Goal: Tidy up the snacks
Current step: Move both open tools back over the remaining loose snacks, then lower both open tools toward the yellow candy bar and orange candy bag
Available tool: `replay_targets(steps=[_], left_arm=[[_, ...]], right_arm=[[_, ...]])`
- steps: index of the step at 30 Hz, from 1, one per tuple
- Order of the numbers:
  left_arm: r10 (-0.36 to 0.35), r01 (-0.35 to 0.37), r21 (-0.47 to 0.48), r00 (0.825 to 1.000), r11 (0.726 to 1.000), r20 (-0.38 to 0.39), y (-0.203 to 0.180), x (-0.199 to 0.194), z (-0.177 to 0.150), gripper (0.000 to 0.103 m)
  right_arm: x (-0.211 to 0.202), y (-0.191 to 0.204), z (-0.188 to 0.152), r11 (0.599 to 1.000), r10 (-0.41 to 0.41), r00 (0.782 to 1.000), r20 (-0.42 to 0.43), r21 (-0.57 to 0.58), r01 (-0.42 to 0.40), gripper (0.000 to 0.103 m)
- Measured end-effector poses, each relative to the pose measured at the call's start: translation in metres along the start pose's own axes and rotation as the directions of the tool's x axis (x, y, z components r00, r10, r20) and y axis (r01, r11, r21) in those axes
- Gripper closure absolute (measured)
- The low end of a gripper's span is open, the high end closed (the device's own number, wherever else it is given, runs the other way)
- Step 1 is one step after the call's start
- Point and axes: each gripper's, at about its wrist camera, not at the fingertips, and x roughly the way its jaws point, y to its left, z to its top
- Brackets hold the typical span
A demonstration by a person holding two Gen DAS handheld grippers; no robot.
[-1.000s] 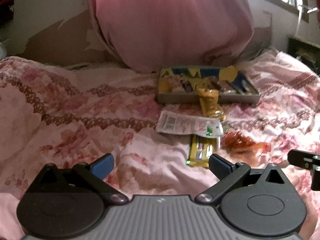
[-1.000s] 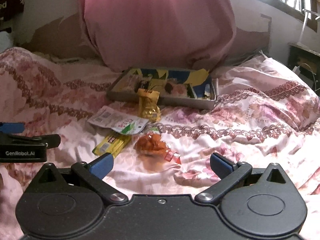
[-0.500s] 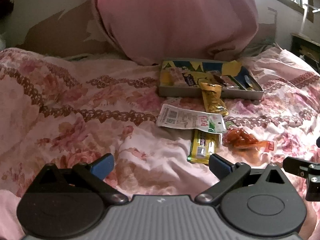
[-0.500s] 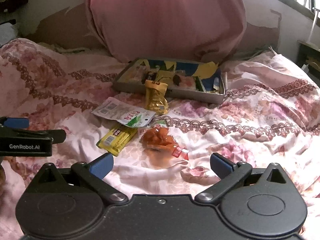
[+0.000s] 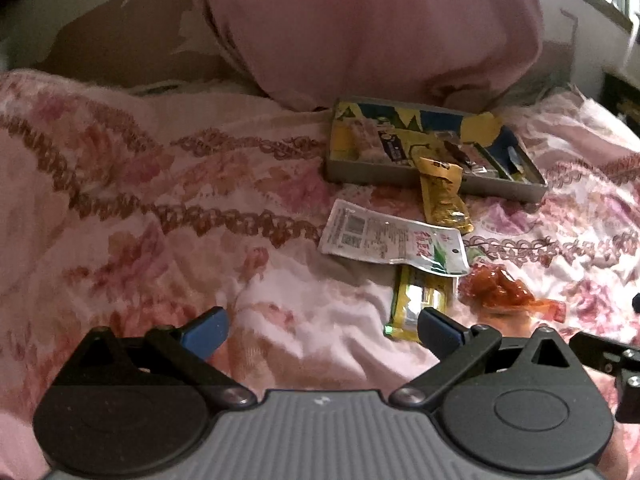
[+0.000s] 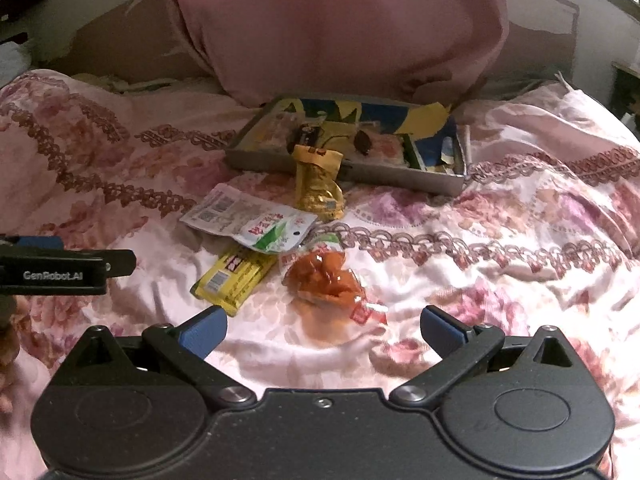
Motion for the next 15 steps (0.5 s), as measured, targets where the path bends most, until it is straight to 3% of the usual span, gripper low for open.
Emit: replay_targets(steps=[5, 15], left_arm=[[-0.003, 0.004, 0.083, 1.0, 0.997, -0.008, -0.011, 0.016, 0.016, 0.0], [-0.023, 0.029, 0.155, 0.999, 0.988, -0.041, -0.021, 0.042, 0.031, 0.0]], right_arm=[[0.012, -0.005, 0.01, 1.0, 0.001, 1.0, 0.003, -0.012, -0.001, 0.001], [0.032, -0.019, 0.02, 0.999, -0.003, 1.0, -0.007, -0.04, 0.002, 0.001]])
